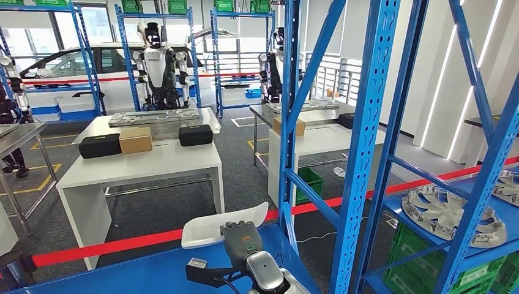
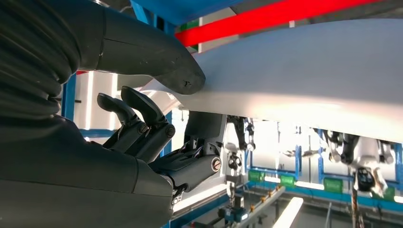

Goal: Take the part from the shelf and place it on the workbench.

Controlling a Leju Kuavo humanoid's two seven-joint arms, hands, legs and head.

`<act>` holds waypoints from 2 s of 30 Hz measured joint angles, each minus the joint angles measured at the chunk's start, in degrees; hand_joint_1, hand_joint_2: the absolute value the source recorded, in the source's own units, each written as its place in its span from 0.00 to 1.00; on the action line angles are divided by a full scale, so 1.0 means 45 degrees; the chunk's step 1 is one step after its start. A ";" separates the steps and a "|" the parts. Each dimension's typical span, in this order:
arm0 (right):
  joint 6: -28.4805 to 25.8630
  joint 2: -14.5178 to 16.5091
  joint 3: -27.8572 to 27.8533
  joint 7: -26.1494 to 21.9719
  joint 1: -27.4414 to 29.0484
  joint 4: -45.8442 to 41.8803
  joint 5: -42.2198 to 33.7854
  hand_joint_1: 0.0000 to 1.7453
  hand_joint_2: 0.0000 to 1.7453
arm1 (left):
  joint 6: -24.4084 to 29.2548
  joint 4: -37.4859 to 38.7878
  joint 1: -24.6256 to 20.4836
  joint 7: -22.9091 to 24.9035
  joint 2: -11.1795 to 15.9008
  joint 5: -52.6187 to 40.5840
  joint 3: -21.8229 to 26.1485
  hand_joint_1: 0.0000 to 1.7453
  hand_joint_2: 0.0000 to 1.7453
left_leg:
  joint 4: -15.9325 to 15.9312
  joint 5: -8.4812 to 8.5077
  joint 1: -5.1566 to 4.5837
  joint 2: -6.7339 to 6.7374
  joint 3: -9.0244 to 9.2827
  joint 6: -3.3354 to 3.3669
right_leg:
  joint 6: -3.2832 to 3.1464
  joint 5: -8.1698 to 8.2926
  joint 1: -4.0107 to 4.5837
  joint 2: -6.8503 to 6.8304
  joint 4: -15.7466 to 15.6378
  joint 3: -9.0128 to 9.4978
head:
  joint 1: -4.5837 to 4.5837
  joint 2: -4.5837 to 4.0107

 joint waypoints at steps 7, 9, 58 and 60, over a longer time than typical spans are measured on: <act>-0.1258 0.0373 0.0140 0.0126 -0.0388 -0.0366 0.0456 0.97 1.00 | 0.0066 0.0000 0.0102 0.0501 0.0101 0.0212 0.0028 0.00 1.00 | 0.0000 0.0002 0.0000 0.0003 -0.0003 -0.0002 | -0.0002 -0.0001 0.0002 0.0004 0.0001 -0.0011 | -0.0002 0.0000; -0.1571 0.0470 0.0219 0.0033 -0.0527 -0.0510 0.0557 0.97 1.00 | 0.0073 0.0000 0.0143 0.0552 0.0107 0.0282 0.0051 0.00 1.00 | 0.0000 0.0002 0.0001 0.0003 -0.0005 -0.0002 | -0.0003 -0.0002 0.0002 0.0003 0.0001 -0.0010 | -0.0002 0.0000; -0.3915 -0.0204 0.3147 -0.1171 0.0096 -0.6007 0.0055 0.97 1.00 | 0.0446 0.0033 0.0430 0.0710 -0.0085 0.0545 0.0340 0.00 1.00 | 0.0701 -0.0906 -0.0067 0.0148 0.0427 0.0251 | 0.0069 -0.0468 0.0030 -0.0072 0.0310 0.0256 | 0.0056 0.0000; -0.3933 -0.0236 0.3147 -0.1123 0.0068 -0.6009 0.0033 0.97 1.00 | 0.0446 0.0034 0.0430 0.0719 -0.0076 0.0543 0.0340 0.00 1.00 | 0.0734 -0.0966 -0.0040 0.0128 0.0341 0.0099 | -0.0050 -0.0229 -0.0044 -0.0093 0.0175 0.0252 | 0.0060 0.0000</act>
